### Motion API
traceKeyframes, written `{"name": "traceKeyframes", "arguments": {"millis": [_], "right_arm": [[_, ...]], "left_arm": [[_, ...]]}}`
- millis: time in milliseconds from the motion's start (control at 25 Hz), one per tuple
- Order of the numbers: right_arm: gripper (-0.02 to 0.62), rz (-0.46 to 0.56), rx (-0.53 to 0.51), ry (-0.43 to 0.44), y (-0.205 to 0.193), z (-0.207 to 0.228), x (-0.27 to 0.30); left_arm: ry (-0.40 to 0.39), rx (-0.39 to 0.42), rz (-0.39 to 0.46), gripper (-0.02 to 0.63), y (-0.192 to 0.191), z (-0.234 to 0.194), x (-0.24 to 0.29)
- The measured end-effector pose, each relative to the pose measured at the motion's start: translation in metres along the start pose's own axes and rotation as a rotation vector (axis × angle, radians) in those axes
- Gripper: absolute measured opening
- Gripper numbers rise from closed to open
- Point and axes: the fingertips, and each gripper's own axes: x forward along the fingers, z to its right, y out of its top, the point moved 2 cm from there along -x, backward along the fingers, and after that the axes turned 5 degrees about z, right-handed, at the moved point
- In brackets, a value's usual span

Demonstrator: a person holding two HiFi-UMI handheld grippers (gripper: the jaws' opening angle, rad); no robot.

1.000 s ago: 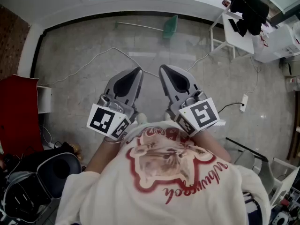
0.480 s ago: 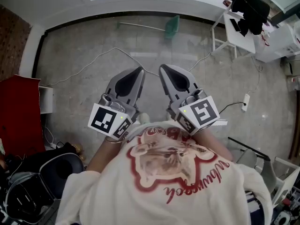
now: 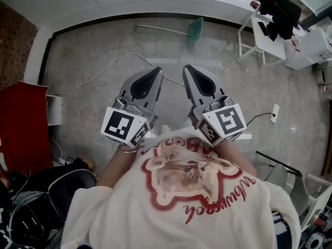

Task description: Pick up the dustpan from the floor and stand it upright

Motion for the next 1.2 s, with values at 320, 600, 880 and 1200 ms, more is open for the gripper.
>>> {"name": "traceKeyframes", "arguments": {"millis": [320,600,880,1200], "right_arm": [[0.025,-0.025,-0.016,-0.038,-0.006,0.02,0.013],[0.025,-0.029,0.003,0.003,-0.012,0.07,0.078],[0.025,-0.068,-0.002,0.051,-0.01,0.177,0.173],[0.025,-0.066,0.016,0.106,0.017,0.291,0.266]], "left_arm": [[-0.023,0.021,-0.016,0.02,-0.004,-0.008,0.028],[0.015,0.049,-0.053,0.02,-0.017,-0.055,0.086],[0.031,0.031,-0.053,0.02,-0.031,-0.121,0.212],[0.109,0.058,-0.022,0.02,-0.008,-0.187,0.344]]}}
